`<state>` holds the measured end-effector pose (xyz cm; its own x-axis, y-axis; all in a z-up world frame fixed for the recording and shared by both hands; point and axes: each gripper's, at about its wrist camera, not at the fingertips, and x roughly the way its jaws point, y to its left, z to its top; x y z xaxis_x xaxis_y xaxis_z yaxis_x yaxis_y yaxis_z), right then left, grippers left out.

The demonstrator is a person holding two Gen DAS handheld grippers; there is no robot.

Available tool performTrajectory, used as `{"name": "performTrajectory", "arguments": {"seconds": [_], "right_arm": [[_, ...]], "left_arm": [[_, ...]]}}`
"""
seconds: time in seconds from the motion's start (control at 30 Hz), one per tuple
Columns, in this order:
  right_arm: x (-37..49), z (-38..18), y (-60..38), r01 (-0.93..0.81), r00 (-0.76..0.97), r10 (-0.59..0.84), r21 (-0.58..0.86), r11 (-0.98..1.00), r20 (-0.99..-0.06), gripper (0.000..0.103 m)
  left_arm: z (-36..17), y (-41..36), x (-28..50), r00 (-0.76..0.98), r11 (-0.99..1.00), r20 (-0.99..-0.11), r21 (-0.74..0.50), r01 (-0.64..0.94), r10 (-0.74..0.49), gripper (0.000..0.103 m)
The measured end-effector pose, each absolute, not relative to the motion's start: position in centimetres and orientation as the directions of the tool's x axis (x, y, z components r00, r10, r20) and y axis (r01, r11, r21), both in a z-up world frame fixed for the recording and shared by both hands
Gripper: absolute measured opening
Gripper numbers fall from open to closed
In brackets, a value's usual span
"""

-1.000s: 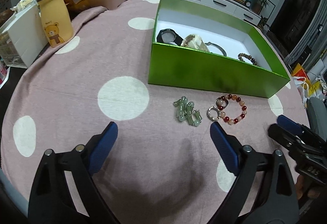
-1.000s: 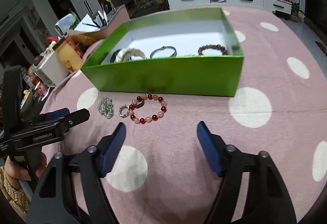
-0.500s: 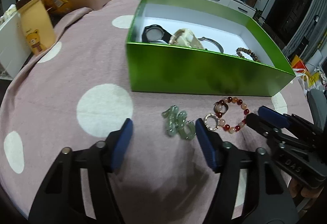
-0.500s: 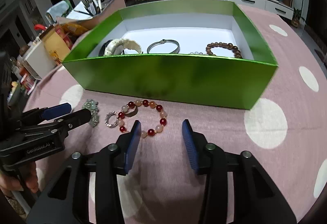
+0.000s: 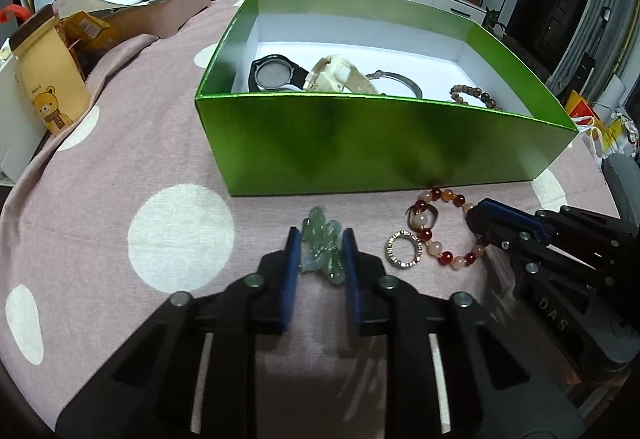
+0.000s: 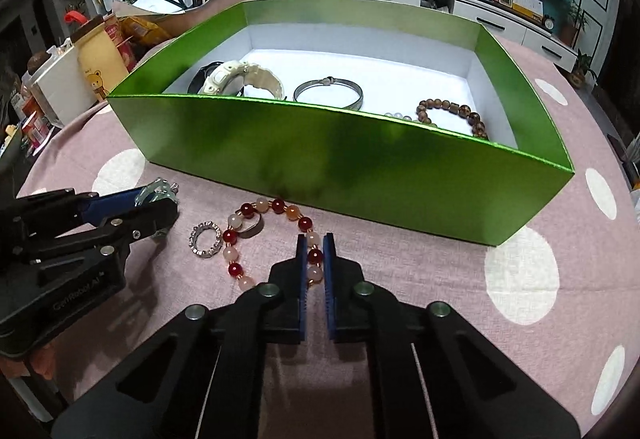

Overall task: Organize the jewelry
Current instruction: 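Carry the jade and red bead bracelets over the green box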

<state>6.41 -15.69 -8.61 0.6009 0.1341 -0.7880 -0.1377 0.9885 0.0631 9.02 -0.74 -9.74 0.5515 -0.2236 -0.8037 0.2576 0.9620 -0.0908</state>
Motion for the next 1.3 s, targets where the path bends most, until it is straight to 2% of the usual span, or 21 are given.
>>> {"name": "performTrajectory", "arguments": {"seconds": [0.23,0.63,1.3], "right_arm": [[5.0,-6.3,-16.1,-0.161,0.658,0.180,0.096,0.982,-0.731,0.007],[2.4,-1.3,-17.4,-0.185,0.738,0.217,0.118,0.976,-0.638,0.007],[1.4,4.3,-21.1,-0.106,0.839,0.160,0.133,0.985,-0.519,0.007]], "left_arm": [[-9.6,0.3,8.7,0.546,0.960,-0.799,-0.136,0.246,-0.253,0.010],[-5.9,1.3,7.1,0.590,0.946,-0.745,-0.184,0.266,-0.311,0.010],[0.7,0.4,7.7,0.642,0.924,-0.670,-0.205,0.324,-0.374,0.010]]}}
